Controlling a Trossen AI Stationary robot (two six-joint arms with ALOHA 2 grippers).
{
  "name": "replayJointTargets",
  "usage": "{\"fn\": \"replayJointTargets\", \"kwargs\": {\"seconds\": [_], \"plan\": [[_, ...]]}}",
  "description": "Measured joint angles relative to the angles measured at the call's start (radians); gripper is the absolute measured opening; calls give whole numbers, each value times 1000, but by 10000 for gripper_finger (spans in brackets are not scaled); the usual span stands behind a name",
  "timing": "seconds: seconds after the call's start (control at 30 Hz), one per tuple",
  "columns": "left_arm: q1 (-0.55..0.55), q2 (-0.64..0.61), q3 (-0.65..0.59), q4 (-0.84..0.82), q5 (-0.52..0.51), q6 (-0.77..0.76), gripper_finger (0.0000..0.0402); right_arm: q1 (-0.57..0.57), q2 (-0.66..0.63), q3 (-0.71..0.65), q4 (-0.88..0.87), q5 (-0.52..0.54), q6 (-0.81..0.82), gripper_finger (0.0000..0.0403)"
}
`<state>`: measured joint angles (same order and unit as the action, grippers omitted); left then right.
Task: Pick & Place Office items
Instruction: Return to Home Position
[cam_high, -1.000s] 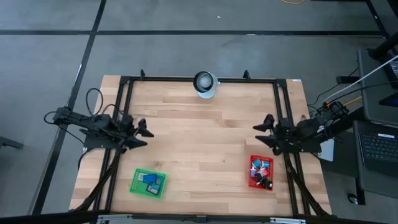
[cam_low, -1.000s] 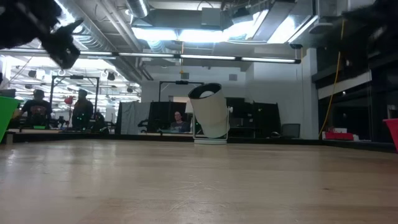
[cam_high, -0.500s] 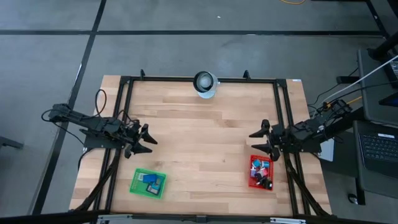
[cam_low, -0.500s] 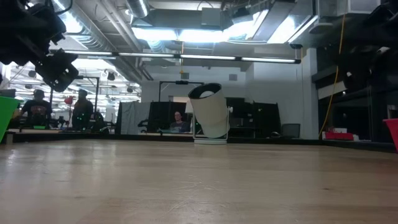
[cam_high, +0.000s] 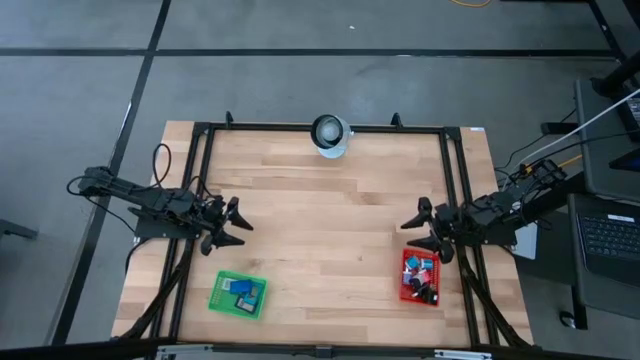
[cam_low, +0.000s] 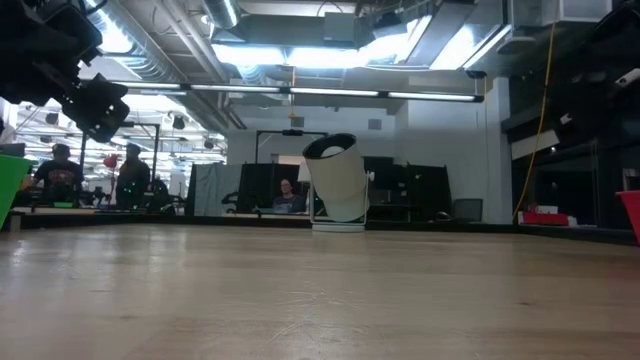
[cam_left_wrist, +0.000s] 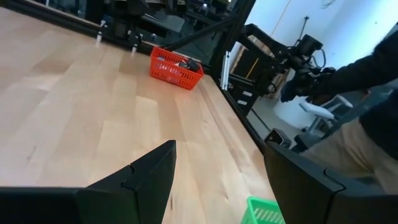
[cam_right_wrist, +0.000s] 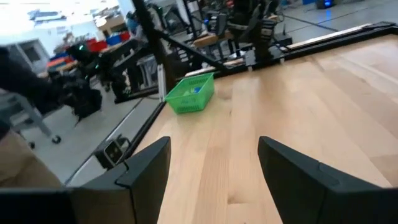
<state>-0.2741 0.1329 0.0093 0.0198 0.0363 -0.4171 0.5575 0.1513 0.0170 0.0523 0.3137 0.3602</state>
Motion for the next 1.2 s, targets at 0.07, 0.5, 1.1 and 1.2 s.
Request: {"fn": "replayJointTargets", "kwargs": {"seconds": [0.07, 0.5, 1.1, 1.2], "plan": [[0, 0, 0, 0, -1, 14, 239, 0, 0, 0, -1, -25, -33, 247], [0, 0, 0, 6, -2, -68, 239, 0, 0, 0, -1, -71, -57, 247], [0, 0, 0, 6, -2, -68, 239, 0, 0, 0, -1, -70, -54, 247], [0, 0, 0, 6, -2, -68, 239, 0, 0, 0, -1, -68, -54, 247]]}}
